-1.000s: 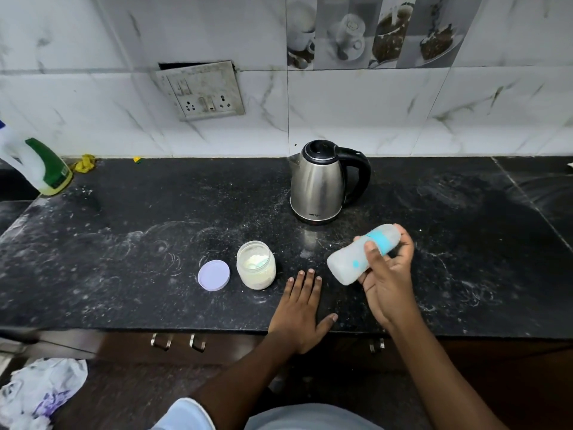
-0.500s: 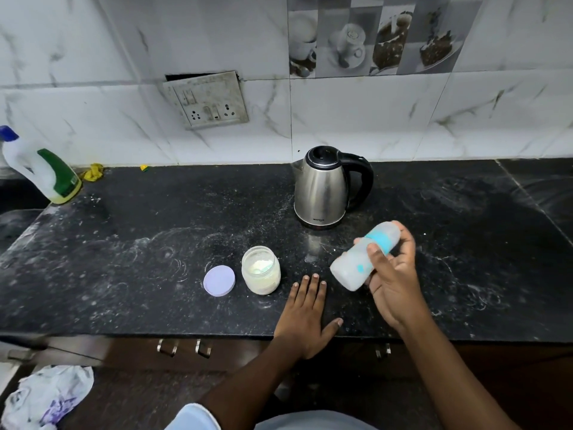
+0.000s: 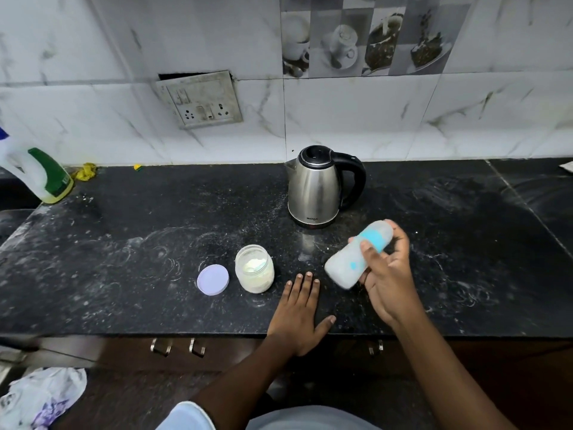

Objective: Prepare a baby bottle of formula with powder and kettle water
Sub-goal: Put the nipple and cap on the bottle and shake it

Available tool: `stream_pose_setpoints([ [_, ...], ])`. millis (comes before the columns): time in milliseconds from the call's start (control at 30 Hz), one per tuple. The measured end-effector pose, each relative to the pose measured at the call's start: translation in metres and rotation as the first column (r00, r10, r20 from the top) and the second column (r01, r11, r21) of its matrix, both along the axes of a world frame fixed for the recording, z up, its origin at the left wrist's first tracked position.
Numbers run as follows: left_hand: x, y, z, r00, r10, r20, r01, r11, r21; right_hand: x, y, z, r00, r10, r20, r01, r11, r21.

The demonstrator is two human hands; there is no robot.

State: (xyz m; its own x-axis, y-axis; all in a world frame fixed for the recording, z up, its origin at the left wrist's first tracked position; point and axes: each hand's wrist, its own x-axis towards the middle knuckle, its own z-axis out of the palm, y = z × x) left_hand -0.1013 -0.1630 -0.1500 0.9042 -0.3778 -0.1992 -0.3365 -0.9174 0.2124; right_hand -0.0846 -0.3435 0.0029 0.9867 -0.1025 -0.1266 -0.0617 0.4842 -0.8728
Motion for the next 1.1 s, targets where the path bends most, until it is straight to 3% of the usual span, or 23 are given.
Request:
stream_pose_setpoints([
  [67, 0.001, 0.0, 0.0, 1.0, 0.001, 0.004, -0.001, 1.0, -0.004, 0.002, -0.002, 0.0, 1.0, -0.012, -0.001, 0.012, 1.0, -0.009],
  [167, 0.0, 0.001, 0.0, 1.0, -0.01, 0.002, 0.01, 1.0, -0.002, -0.002, -0.001, -0.002, 0.984, 0.18, -0.007, -0.18, 0.979, -0.095],
  [267, 0.0, 0.001, 0.002, 1.0, 0.001, -0.006, -0.001, 1.0, 0.0, 0.004, -0.003, 0.003, 1.0, 0.012, 0.007, -0.012, 1.0, -0.028],
  [333, 0.0, 0.0, 0.002, 1.0, 0.002, -0.01, -0.003, 1.0, -0.009, 0.006, -0.005, 0.005, 0.999, -0.032, -0.007, 0.031, 0.997, -0.076],
  [467, -0.001, 0.001, 0.0, 1.0, -0.002, -0.002, 0.002, 1.0, -0.015, -0.003, -0.005, 0.001, 0.982, 0.188, -0.012, -0.185, 0.954, -0.235],
  [600, 0.0, 0.0, 0.002, 1.0, 0.009, -0.002, -0.009, 1.0, -0.011, 0.004, -0.007, 0.007, 0.996, -0.087, -0.004, 0.087, 0.993, -0.084],
  [633, -0.001, 0.0, 0.002, 1.0, 0.006, 0.001, -0.006, 1.0, -0.011, 0.004, -0.007, 0.007, 0.998, -0.062, -0.004, 0.061, 0.993, -0.104],
  [733, -0.001, 0.0, 0.0, 1.0, -0.004, 0.007, 0.004, 1.0, -0.011, -0.004, -0.005, 0.007, 0.975, 0.221, -0.025, -0.22, 0.945, -0.241],
  [767, -0.001, 0.0, 0.0, 1.0, -0.003, 0.011, 0.003, 1.0, -0.013, -0.005, -0.005, 0.008, 0.975, 0.222, -0.018, -0.22, 0.948, -0.231],
  [900, -0.001, 0.001, 0.0, 1.0, 0.006, 0.011, -0.006, 1.0, -0.011, -0.001, -0.003, 0.014, 0.999, -0.05, -0.004, 0.05, 0.998, -0.029],
  [1033, 0.0, 0.002, -0.005, 1.0, -0.006, 0.03, 0.007, 1.0, -0.006, -0.011, 0.004, 0.008, 0.975, 0.222, -0.017, -0.221, 0.957, -0.189],
  [1100, 0.001, 0.001, -0.005, 1.0, -0.004, 0.027, 0.004, 1.0, 0.01, -0.009, 0.005, 0.011, 0.994, 0.104, 0.023, -0.101, 0.989, -0.111],
])
